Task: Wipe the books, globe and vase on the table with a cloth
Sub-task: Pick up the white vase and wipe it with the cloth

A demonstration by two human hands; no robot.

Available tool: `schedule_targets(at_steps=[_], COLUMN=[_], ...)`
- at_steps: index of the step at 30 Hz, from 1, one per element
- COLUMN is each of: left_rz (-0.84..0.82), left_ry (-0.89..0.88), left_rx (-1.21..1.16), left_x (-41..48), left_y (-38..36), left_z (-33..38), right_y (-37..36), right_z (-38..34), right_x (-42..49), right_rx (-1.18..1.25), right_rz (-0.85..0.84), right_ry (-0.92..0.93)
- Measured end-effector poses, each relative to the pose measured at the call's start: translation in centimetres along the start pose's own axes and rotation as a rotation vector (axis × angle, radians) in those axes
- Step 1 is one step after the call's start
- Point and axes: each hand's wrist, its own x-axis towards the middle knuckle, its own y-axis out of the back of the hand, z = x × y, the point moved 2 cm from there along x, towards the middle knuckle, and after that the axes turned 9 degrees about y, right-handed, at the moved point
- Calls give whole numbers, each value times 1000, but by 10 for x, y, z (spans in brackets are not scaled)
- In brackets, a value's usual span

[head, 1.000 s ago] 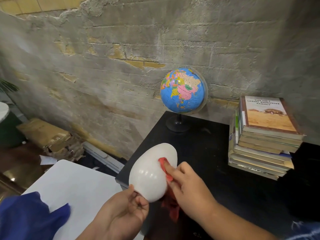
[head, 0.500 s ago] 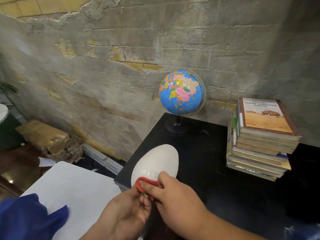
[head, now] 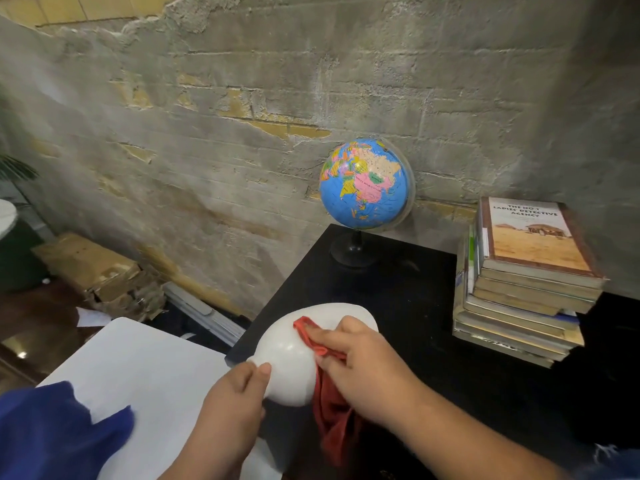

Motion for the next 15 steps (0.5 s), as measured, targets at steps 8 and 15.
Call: schedule_targets(at_steps=[8, 15], left_rz=[52, 53], left_ry=[-272, -430], left_rx=[271, 395], left_x=[-3, -2], left_y=[3, 3], left_z=[8, 0], right_y=[23, 4], right_z=[53, 41], right_x=[-9, -26], right_rx=[-15, 159], right_rz=[164, 257], right_ry=[-315, -185])
